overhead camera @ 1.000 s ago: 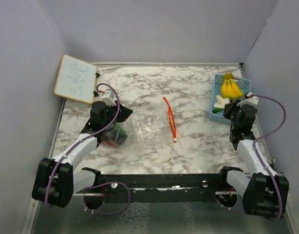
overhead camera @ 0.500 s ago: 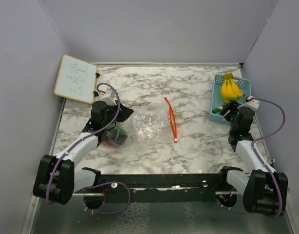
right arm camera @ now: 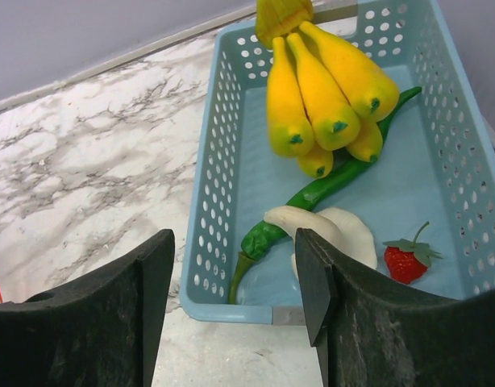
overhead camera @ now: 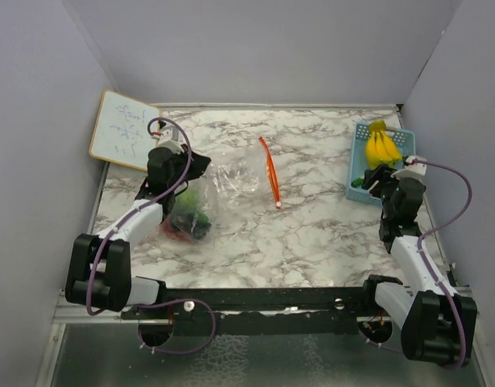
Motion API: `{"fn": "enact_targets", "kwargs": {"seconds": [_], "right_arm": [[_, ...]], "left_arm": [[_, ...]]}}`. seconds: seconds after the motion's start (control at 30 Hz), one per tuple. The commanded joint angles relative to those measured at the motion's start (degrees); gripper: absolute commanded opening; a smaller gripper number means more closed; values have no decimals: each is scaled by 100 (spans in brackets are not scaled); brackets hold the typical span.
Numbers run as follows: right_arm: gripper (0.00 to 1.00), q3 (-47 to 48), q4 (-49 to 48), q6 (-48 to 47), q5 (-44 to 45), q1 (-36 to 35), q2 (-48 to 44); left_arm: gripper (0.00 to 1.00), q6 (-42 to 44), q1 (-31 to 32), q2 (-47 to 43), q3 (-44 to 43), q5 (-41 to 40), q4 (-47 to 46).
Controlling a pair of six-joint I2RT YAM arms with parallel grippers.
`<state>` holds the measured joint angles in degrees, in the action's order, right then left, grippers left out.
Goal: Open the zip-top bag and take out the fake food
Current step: Place the fake vegetable in the bin, then place the zipper food storage bag at the center of the board.
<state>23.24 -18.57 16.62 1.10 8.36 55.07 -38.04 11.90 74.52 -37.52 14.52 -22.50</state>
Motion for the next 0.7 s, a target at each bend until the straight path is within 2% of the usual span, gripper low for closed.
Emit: {"fn": "enact_targets", "kwargs": {"seconds": [0.0,0.17,0.37,0.53,0.6,0.67], "right_arm": [[61,-2,-217,-120,-492,-1,-6],[60,10,-200,-124,-672,-25,-1],[59,43,-243,-156,-826,-115,152],[59,213,-120,-429,-653,-513,280],[59,334,-15,-577,-470,-844,302],[59,455,93,-706,-314,-1291,348]], "left_arm": [[0,-279,-404,558,-688,-198,-452],[0,-107,-775,1053,-1147,-466,-359],[1,-231,-1169,754,-787,-1360,-166],[57,-199,-1181,250,-573,-1628,-131],[65,-133,-1181,28,-590,-1709,-17],[67,-96,-1181,-212,-633,-1734,148]]}}
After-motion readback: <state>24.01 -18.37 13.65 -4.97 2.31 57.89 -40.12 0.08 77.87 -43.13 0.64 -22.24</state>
